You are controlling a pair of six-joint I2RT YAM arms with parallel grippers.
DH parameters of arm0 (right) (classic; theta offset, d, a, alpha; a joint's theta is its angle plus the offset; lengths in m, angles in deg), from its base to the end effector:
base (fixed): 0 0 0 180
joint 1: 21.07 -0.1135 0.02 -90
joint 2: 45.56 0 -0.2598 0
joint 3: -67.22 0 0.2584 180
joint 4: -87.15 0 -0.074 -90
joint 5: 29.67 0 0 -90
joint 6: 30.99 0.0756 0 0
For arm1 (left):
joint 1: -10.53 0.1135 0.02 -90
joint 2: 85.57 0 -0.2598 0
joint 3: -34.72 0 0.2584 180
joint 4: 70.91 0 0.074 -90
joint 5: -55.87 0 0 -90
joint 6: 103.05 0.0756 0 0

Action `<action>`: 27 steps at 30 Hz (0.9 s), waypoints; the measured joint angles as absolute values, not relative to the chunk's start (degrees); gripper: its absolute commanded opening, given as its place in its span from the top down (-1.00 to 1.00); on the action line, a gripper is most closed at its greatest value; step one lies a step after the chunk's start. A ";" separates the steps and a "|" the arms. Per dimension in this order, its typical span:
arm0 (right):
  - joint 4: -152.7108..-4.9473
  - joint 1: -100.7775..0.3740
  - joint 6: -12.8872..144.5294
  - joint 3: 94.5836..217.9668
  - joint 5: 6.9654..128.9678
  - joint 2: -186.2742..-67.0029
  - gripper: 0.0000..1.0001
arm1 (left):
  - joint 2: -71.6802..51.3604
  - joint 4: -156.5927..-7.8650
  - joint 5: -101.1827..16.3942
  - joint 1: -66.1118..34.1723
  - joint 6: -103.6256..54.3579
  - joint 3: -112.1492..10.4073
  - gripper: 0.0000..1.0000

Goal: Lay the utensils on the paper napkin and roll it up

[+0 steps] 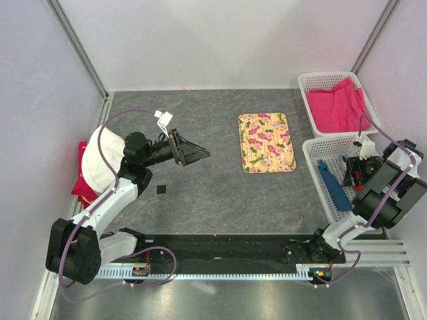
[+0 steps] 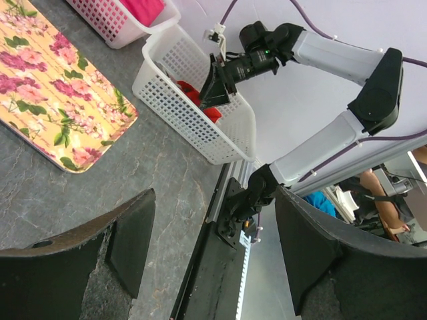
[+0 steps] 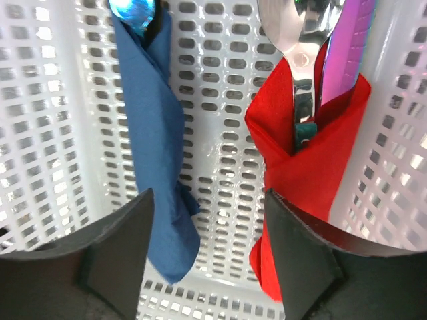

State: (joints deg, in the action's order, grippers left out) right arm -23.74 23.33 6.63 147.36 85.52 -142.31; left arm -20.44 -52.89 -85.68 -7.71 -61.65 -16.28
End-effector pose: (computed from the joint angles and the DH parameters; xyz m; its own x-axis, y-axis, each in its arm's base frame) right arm 0.2431 -0.1931 0.1556 -0.9184 -0.1038 -0.3817 -0.1917 0.9609 0.2000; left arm 0.2493 -0.1445 0.2943 -0.6600 -0.2736 -0.6996 0.6678 0.2129 -0.7132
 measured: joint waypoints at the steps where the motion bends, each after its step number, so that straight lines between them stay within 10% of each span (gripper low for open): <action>1: -23.31 23.28 6.50 147.73 85.69 -141.85 -0.59 | -20.47 -52.89 -85.68 -7.71 -61.61 -16.28 -0.60; 4: -21.12 22.76 6.23 149.06 86.63 -140.17 -0.96 | -20.49 -53.00 -85.64 -7.71 -61.13 -16.28 -0.64; 10: -16.71 17.78 8.29 154.51 90.65 -134.57 -0.96 | -21.21 -59.95 -85.68 -5.96 -57.65 -17.68 -0.99; 27: -41.71 -27.31 47.04 158.64 89.25 -128.87 -0.96 | -6.32 -118.18 -75.96 11.17 -21.72 -54.16 -1.00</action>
State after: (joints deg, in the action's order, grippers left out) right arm -41.71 -27.31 47.04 158.64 89.25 -128.87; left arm -6.32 -118.18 -75.96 11.17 -21.72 -54.16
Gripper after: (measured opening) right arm 0.982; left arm 0.996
